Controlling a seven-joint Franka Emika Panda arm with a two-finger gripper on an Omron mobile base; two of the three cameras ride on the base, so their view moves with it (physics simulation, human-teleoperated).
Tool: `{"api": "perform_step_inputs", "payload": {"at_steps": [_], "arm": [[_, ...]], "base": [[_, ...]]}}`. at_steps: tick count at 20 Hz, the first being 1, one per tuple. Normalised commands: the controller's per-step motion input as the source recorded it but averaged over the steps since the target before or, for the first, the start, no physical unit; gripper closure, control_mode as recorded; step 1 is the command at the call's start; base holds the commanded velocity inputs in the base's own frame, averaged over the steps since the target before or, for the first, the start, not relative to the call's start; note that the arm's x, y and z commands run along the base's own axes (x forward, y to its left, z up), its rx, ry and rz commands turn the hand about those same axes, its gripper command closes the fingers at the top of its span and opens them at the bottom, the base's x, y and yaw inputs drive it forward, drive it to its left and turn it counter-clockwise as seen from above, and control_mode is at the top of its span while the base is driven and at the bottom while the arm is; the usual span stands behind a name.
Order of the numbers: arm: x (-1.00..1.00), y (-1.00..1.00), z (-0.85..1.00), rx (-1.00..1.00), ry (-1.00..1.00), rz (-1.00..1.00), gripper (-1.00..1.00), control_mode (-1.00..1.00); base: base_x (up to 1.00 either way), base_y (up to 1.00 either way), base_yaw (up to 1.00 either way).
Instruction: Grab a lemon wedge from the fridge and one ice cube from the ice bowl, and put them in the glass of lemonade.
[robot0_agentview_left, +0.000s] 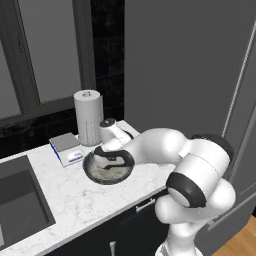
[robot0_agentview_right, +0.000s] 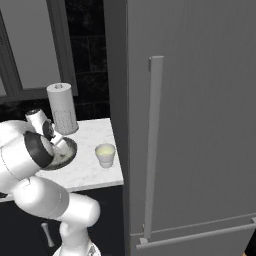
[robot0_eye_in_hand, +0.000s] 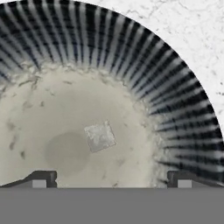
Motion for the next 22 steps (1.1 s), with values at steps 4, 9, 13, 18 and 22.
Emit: {"api": "perform_step_inputs", "payload": {"at_steps": [4,9,13,18,22], "arm": [[0.37,0.04,-0.15,-0.11,0.06,0.00,-1.00,-1.00],[0.38,0.10,-0.15,-0.06,0.07,0.00,-1.00,-1.00],[0.30,0.11,-0.26,-0.06,0.10,0.00,-1.00,-1.00],[0.23,0.08,-0.38,-0.07,0.10,0.00,-1.00,-1.00],[0.18,0.05,-0.43,-0.08,0.11,0.00,-1.00,-1.00]], "base": [[0.00,0.00,0.00],[0.00,0.00,0.00],[0.00,0.00,0.00],[0.00,0.00,0.00],[0.00,0.00,0.00]]}}
